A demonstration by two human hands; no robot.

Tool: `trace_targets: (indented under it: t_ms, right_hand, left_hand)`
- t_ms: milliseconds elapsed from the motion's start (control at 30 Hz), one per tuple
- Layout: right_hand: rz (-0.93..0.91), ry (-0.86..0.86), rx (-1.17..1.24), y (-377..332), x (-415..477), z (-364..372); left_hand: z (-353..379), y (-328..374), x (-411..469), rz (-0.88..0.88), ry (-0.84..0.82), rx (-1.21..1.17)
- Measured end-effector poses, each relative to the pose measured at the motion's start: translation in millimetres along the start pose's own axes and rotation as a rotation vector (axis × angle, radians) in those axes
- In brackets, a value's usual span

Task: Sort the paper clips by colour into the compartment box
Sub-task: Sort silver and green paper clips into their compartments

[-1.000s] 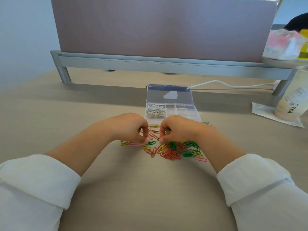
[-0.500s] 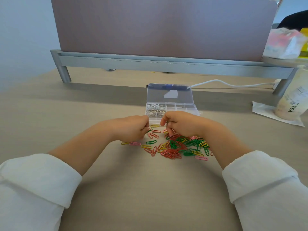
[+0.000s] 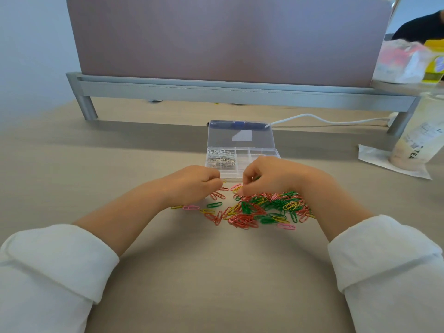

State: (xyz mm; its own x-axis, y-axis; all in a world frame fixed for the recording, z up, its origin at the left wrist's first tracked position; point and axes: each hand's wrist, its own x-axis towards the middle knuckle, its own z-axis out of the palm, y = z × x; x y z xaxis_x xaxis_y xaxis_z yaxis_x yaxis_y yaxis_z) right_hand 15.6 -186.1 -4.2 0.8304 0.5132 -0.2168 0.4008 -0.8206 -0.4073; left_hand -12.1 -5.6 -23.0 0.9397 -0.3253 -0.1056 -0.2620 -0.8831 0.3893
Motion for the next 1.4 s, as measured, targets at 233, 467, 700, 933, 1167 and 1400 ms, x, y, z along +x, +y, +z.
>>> trace_targets:
  t_ms: [233, 467, 700, 933, 1167, 1400]
  right_hand:
    - [-0.028, -0.036, -0.120, -2.3, 0.7, 12.8]
    - [-0.041, -0.023, -0.114, -0.1, -1.2, 12.5]
    - [-0.014, -0.092, -0.101, -0.1, -1.9, 9.3]
    - [0.010, -0.063, 0.069, 9.9, -5.0, 6.1]
    - [0.019, -0.001, 0.135, 20.8, -9.3, 4.2]
    - [0.041, 0.139, 0.084, 26.6, -9.8, 6.7]
  left_hand:
    - [-0.7, 0.1, -1.6, 0.018, 0.032, 0.287]
    - [-3.5, -4.4, -2.9, 0.051, -0.038, 0.285]
    - [3.5, -5.1, 0.6, 0.007, -0.084, 0.238]
    - [7.6, 1.8, 2.8, 0.024, -0.057, 0.073]
    - [8.4, 13.5, 13.0, 0.078, -0.055, 0.043]
    - [13.4, 29.7, 27.4, 0.091, -0.001, 0.180]
